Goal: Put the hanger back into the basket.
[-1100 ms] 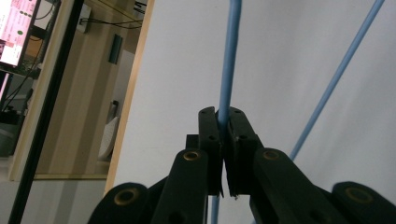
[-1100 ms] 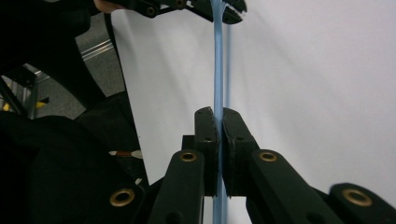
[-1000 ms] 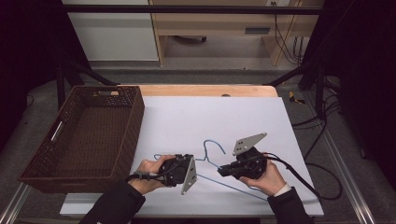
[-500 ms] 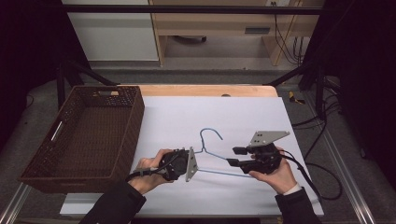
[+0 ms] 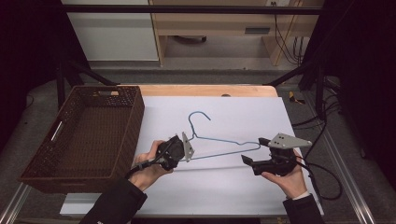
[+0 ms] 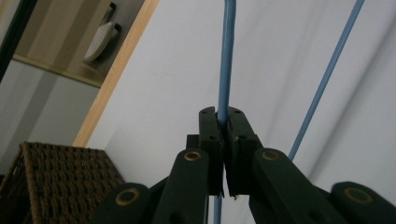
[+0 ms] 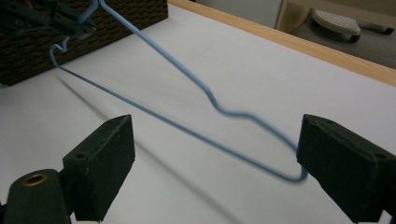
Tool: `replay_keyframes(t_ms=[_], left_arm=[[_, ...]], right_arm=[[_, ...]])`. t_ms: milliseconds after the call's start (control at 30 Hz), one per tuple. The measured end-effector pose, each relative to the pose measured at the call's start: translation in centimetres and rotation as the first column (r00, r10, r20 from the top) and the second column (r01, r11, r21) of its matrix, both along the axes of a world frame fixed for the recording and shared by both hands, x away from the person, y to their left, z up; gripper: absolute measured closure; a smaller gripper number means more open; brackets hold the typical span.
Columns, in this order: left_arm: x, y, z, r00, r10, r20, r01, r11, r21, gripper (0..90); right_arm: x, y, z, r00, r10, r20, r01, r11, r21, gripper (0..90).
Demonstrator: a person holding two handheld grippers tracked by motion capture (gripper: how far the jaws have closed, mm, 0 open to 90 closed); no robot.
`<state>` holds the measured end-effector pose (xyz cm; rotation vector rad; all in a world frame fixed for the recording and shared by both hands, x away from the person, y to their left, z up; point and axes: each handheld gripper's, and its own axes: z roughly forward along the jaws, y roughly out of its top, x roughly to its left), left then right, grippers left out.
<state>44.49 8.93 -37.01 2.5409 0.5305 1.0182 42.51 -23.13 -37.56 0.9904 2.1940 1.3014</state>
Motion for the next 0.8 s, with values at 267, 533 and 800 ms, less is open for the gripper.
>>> replay_keyframes(t_ms=[267,533,800], left_arm=[[1.0,0.3,1.9,0.9965,0.084,-0.008,-0.084,0.9964,-0.01,86.9],[2.1,0.5,4.6,0.991,0.134,-0.003,-0.134,0.9904,-0.034,86.9],[2.6,2.1,8.0,0.9854,0.168,-0.025,-0.17,0.9824,-0.078,86.9]], right_arm=[[-0.7,-1.5,-1.1,0.9985,-0.054,0.002,0.054,0.998,0.032,10.1],[-0.8,-1.7,-2.5,0.9959,-0.086,-0.028,0.087,0.996,0.022,9.0],[-0.7,-1.9,-3.1,0.9955,-0.089,-0.034,0.089,0.996,0.008,8.6]])
